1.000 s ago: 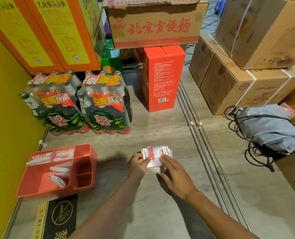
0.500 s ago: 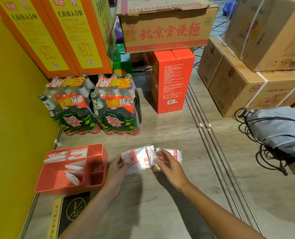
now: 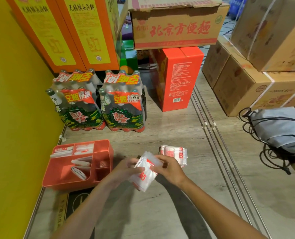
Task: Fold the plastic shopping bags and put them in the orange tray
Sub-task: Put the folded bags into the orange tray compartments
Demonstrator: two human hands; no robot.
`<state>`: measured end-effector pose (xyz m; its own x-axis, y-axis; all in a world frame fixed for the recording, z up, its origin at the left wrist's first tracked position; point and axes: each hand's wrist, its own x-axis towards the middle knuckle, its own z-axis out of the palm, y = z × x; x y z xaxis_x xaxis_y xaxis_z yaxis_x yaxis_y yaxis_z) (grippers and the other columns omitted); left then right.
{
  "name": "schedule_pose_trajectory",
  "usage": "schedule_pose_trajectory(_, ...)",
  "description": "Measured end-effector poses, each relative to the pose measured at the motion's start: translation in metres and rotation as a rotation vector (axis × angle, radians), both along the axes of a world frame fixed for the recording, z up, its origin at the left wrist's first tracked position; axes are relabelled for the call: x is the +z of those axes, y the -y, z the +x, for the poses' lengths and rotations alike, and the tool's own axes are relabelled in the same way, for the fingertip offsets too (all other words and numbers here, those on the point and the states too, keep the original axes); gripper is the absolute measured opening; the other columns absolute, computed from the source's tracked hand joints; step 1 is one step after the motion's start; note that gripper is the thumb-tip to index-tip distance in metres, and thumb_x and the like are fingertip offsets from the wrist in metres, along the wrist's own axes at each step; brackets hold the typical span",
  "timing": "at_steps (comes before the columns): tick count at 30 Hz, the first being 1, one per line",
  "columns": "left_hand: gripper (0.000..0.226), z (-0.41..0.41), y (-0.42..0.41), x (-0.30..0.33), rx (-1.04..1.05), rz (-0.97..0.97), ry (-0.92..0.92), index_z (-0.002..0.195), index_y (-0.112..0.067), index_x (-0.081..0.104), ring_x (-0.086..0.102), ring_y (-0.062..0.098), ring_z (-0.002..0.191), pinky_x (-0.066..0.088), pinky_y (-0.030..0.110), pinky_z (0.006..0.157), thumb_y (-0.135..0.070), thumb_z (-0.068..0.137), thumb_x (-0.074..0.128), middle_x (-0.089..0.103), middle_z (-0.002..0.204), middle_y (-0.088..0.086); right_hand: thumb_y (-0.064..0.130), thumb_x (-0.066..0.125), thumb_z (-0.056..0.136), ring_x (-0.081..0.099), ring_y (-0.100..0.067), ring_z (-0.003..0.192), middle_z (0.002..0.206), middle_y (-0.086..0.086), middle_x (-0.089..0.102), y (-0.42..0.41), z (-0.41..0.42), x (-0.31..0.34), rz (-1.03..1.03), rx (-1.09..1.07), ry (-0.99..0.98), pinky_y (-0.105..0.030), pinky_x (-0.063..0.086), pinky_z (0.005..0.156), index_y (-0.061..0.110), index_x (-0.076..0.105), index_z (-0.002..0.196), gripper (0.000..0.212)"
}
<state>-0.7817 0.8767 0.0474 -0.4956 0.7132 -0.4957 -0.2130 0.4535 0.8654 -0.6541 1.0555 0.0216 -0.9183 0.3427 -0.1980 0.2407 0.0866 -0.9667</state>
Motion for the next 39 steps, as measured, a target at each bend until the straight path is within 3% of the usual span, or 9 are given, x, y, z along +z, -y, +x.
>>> schedule_pose_trajectory(4,0.021,-0.001,-0.004,-0.006,0.033,-0.026,-0.05,0.111,-0.012,0.072,0.075,0.027,0.093,0.059,0.041,0.086,-0.018,0.091,0.073,0.078,0.098,0.008,0.031,0.07,0.094,0.065,-0.008,0.11,0.117,0.011,0.069,-0.006,0.001,-0.008,0.041,-0.178,0.02,-0.027,0.055,0.095,0.025,0.064,0.127,0.033)
schedule_pose_trajectory(8,0.021,0.002,0.0,-0.015,0.204,-0.04,-0.079,0.112,-0.012,0.07,0.075,0.021,0.091,0.06,0.045,0.087,-0.018,0.092,0.072,0.078,0.1,0.002,0.04,0.068,0.094,0.047,-0.015,0.132,0.139,0.004,0.056,-0.026,0.003,-0.036,0.492,-0.419,0.185,-0.038,0.044,0.111,0.022,0.053,0.14,0.052)
schedule_pose_trajectory(13,0.015,0.007,0.007,-0.018,0.32,0.005,-0.085,0.107,-0.013,0.071,0.075,0.026,0.093,0.061,0.04,0.083,-0.011,0.092,0.071,0.078,0.098,0.003,0.045,0.076,0.084,0.033,-0.024,0.138,0.149,-0.005,0.042,-0.021,-0.007,-0.049,0.786,-0.381,0.331,-0.039,0.035,0.114,0.013,0.043,0.145,0.077)
schedule_pose_trajectory(20,0.025,0.007,0.02,-0.017,0.384,0.024,-0.088,0.115,-0.017,0.069,0.075,0.019,0.095,0.062,0.039,0.082,-0.018,0.09,0.072,0.077,0.106,-0.001,0.031,0.065,0.094,0.021,-0.024,0.152,0.164,-0.003,0.027,-0.023,-0.002,-0.055,0.837,-0.24,0.393,-0.038,0.021,0.122,0.014,0.031,0.156,0.072)
schedule_pose_trajectory(23,0.03,0.006,0.025,-0.015,0.398,0.026,-0.103,0.119,-0.018,0.068,0.074,0.018,0.097,0.062,0.04,0.084,-0.021,0.09,0.073,0.076,0.109,-0.002,0.018,0.066,0.095,0.028,-0.023,0.15,0.162,-0.003,0.032,-0.031,0.005,-0.046,0.874,-0.184,0.374,-0.041,0.026,0.123,0.017,0.034,0.155,0.068)
schedule_pose_trajectory(28,0.027,0.001,0.04,0.0,0.423,0.067,-0.132,0.116,-0.027,0.066,0.073,0.011,0.098,0.061,0.028,0.077,-0.022,0.09,0.072,0.075,0.108,-0.008,0.002,0.064,0.093,0.066,-0.026,0.106,0.131,-0.008,0.063,-0.043,0.013,-0.02,0.763,-0.309,0.222,-0.048,0.06,0.087,0.024,0.048,0.146,0.059)
schedule_pose_trajectory(33,0.032,-0.013,0.076,0.027,0.499,0.145,-0.144,0.116,-0.035,0.061,0.072,0.005,0.096,0.06,0.023,0.07,-0.025,0.088,0.073,0.072,0.108,-0.015,0.006,0.064,0.095,0.063,-0.009,0.075,0.104,0.002,0.063,-0.028,-0.005,0.024,0.663,-0.322,0.109,-0.016,0.053,0.057,0.025,0.043,0.14,0.054)
schedule_pose_trajectory(37,0.034,-0.034,0.118,0.049,0.606,0.159,-0.232,0.116,-0.038,0.06,0.073,0.007,0.094,0.06,0.023,0.068,-0.025,0.088,0.074,0.072,0.105,-0.016,0.021,0.059,0.101,0.065,-0.014,0.084,0.103,0.003,0.063,0.021,-0.041,0.053,0.539,-0.233,-0.038,-0.03,0.057,0.062,0.026,0.048,0.129,0.03)
schedule_pose_trajectory(39,0.031,-0.046,0.144,0.058,0.665,0.149,-0.283,0.113,-0.037,0.061,0.073,0.009,0.091,0.059,0.022,0.065,-0.021,0.089,0.073,0.072,0.101,-0.016,0.024,0.06,0.101,0.063,-0.007,0.083,0.098,0.008,0.063,0.048,-0.062,0.061,0.513,-0.143,-0.062,-0.028,0.055,0.063,0.029,0.049,0.123,0.025)
